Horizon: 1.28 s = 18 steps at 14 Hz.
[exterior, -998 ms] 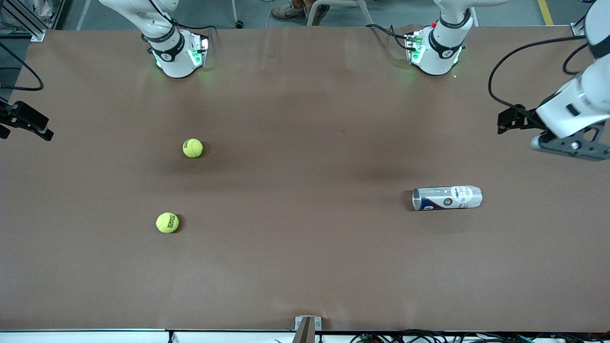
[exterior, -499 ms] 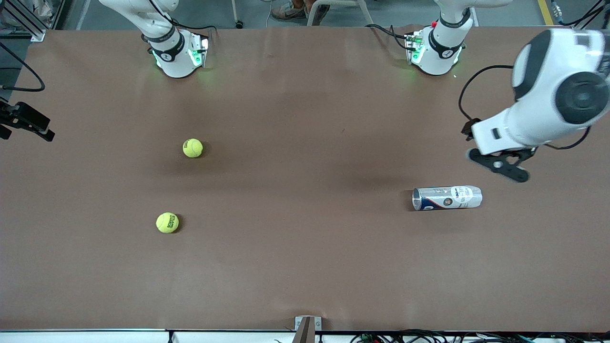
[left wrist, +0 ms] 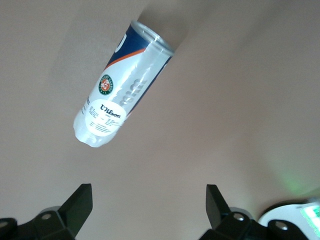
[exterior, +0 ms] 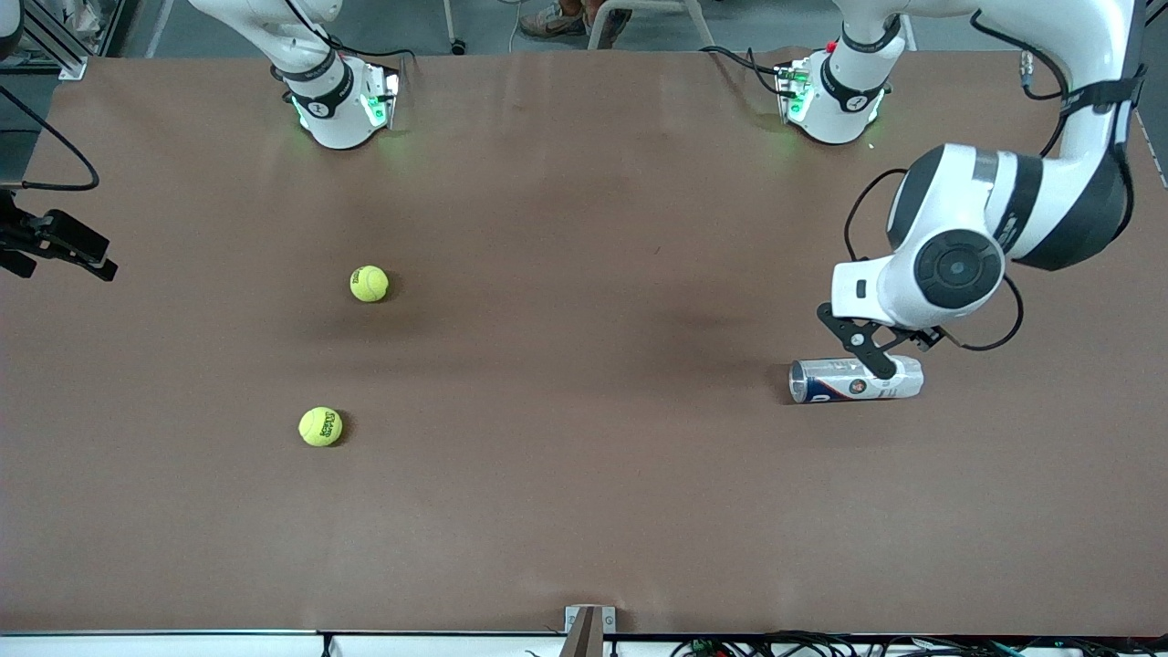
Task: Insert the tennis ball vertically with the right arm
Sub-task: 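Grasp the can with the left gripper and tilt it upright, open end up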
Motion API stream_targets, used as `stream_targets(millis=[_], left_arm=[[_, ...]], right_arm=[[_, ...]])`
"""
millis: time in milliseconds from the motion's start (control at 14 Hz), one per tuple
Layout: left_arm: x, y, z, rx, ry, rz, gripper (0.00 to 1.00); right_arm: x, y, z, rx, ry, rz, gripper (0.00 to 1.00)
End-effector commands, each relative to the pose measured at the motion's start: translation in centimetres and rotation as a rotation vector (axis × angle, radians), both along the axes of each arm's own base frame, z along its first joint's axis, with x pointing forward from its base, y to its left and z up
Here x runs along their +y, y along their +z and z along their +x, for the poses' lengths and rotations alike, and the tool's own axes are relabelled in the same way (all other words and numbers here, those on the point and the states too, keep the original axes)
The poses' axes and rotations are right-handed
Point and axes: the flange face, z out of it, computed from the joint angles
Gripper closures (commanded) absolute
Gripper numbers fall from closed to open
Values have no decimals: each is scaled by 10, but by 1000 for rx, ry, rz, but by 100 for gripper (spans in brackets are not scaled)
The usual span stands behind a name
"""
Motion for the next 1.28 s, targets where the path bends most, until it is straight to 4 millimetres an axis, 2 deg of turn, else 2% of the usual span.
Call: stream_targets(millis=[0,214,356,570,855,1212], left_arm=[[11,-23,-4,-17,-172,44,0],[13,-48,-1,43,-259,30,0],[18,-69,2,82,-273,37,0],[20,-69,9,66,-387,177,0],[16,-105,28,103,-465,218,0],[5,-124,34,108,-503,216,0]], right_arm=[[0,5,0,-21,7,-18,0],[-5,20,-1,-44,-4,-22,0],[-4,19,-1,-41,-2,-20,0],[-4,16,1,-39,1,-20,0],[2,9,-1,-28,19,-21,0],[5,10,-5,-23,26,-26,0]])
